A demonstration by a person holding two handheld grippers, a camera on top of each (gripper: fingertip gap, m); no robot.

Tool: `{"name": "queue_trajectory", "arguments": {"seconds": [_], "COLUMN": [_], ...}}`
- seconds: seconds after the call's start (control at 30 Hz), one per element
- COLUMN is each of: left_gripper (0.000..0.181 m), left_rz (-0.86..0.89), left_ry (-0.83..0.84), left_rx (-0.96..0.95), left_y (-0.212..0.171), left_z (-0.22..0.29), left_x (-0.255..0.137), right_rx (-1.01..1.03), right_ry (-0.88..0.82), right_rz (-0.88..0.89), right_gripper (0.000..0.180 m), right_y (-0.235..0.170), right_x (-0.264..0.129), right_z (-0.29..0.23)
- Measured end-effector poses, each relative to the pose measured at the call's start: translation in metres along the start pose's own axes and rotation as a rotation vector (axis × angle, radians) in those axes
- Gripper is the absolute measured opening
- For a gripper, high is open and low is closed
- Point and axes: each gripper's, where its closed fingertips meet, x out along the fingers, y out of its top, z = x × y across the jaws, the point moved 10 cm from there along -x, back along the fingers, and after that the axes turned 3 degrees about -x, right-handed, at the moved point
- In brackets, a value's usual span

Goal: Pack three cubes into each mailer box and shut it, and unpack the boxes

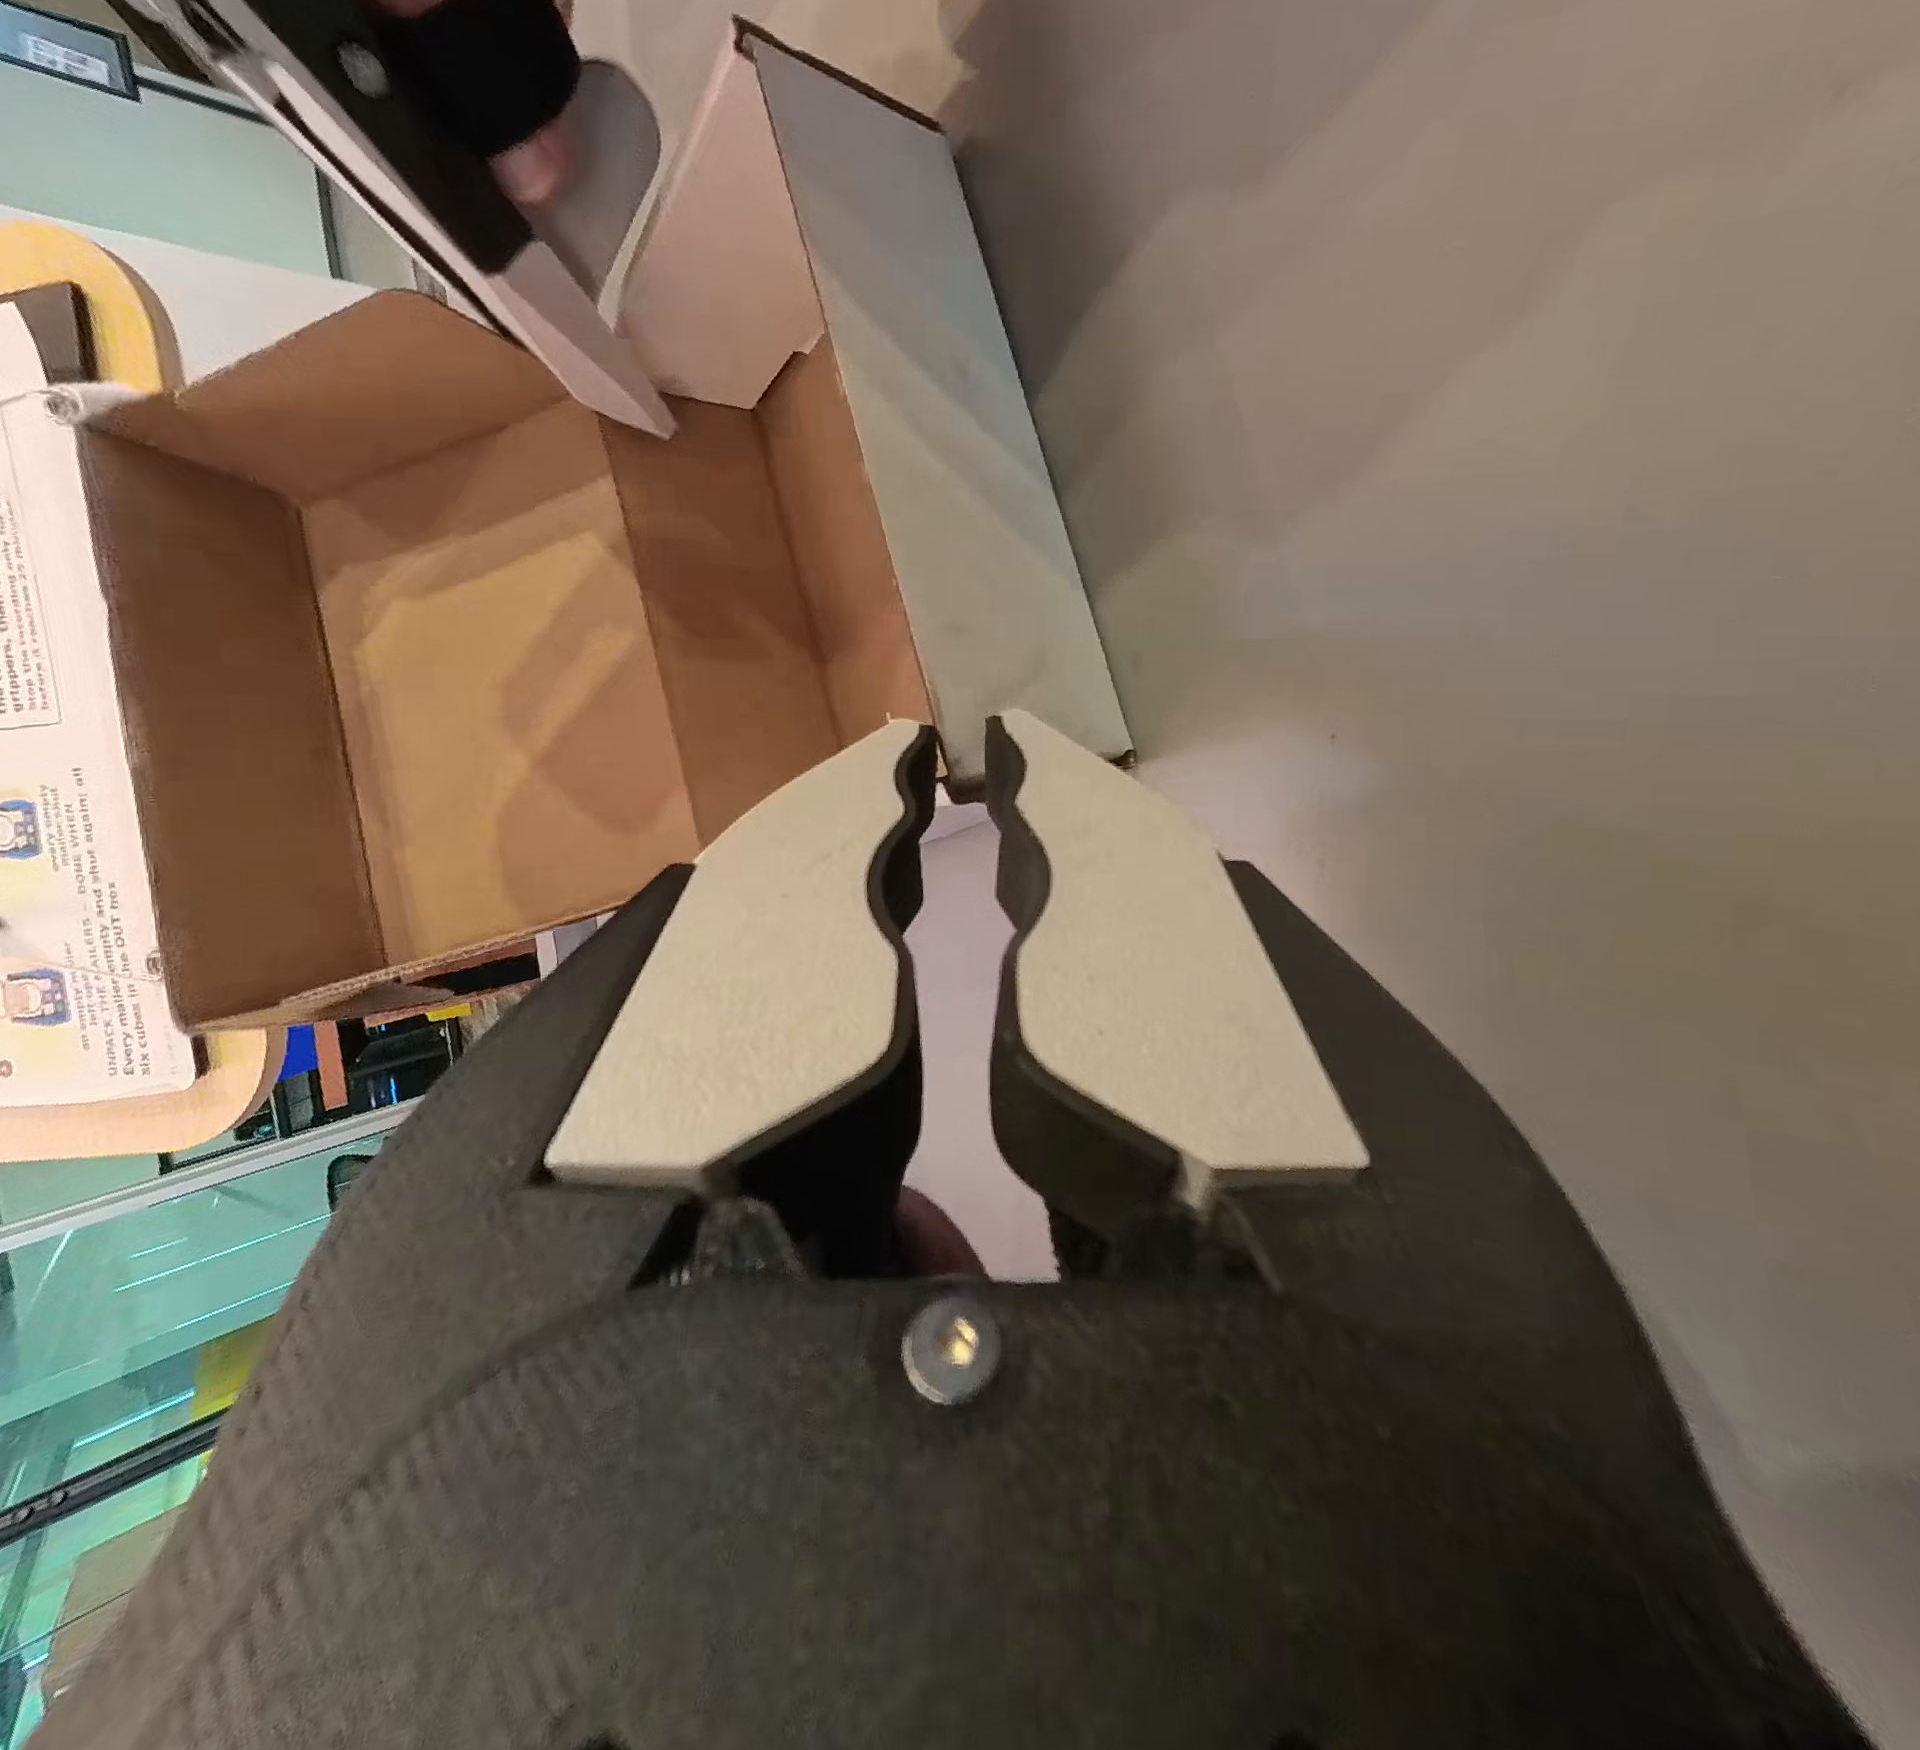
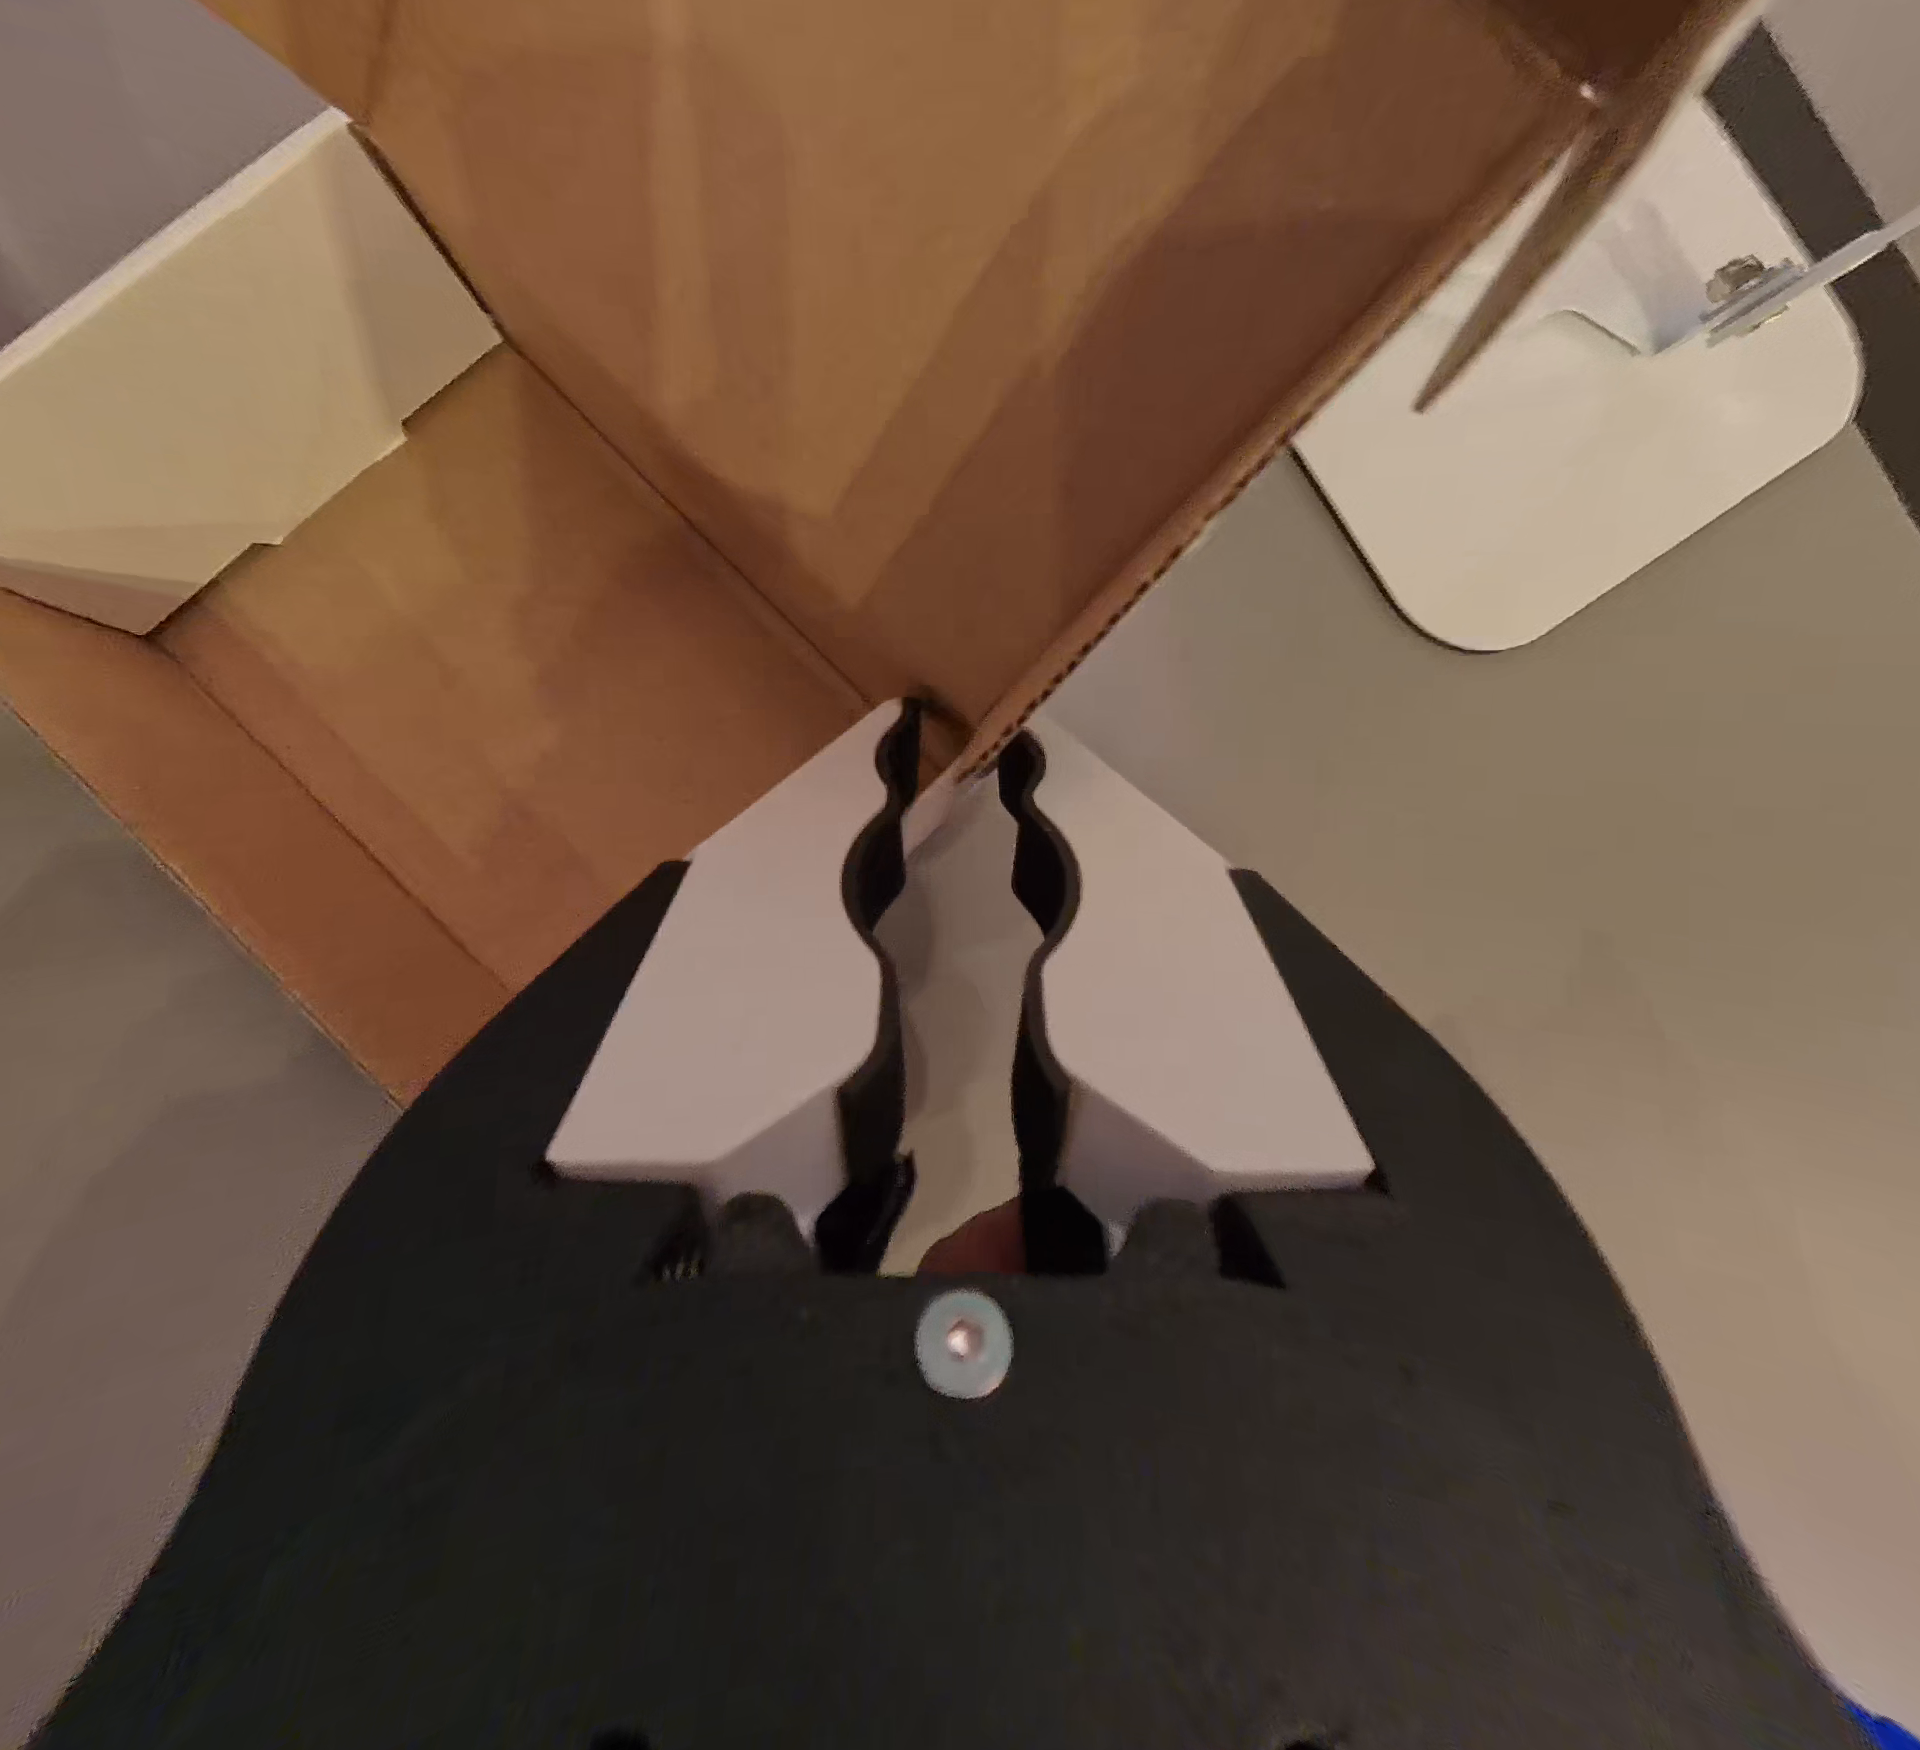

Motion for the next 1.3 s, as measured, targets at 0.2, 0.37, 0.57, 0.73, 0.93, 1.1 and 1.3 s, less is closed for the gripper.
{"name": "queue_trajectory", "arguments": {"seconds": [0.2,0.37,0.57,0.73,0.93,1.1,1.3], "left_gripper": [0.009,0.013,0.034,0.043,0.046,0.054,0.061], "left_rz": [0.001,-0.009,-0.036,-0.032,-0.108,-0.346,-0.608], "left_ry": [-0.004,-0.003,-0.023,0.018,0.140,0.134,-0.120], "left_rx": [-0.004,-0.015,-0.033,-0.120,-0.227,-0.333,-0.355], "left_y": [-0.001,-0.003,-0.003,0.001,-0.026,-0.110,-0.209], "left_z": [-0.001,-0.001,0.000,-0.013,-0.040,-0.062,-0.044], "left_x": [0.000,0.001,0.000,-0.020,-0.080,-0.148,-0.179], "right_rx": [0.016,0.042,0.063,0.099,0.116,0.121,0.114], "right_ry": [0.055,0.059,0.033,0.029,0.028,0.023,0.008], "right_rz": [0.013,0.018,0.016,0.030,0.037,0.029,0.019], "right_gripper": [0.010,0.008,0.008,0.008,0.008,0.008,0.007], "right_y": [0.000,-0.004,-0.007,-0.012,-0.017,-0.017,-0.014], "right_x": [0.005,0.001,-0.002,-0.004,-0.006,-0.006,-0.006], "right_z": [0.005,0.004,0.002,0.001,0.001,0.000,-0.004]}}
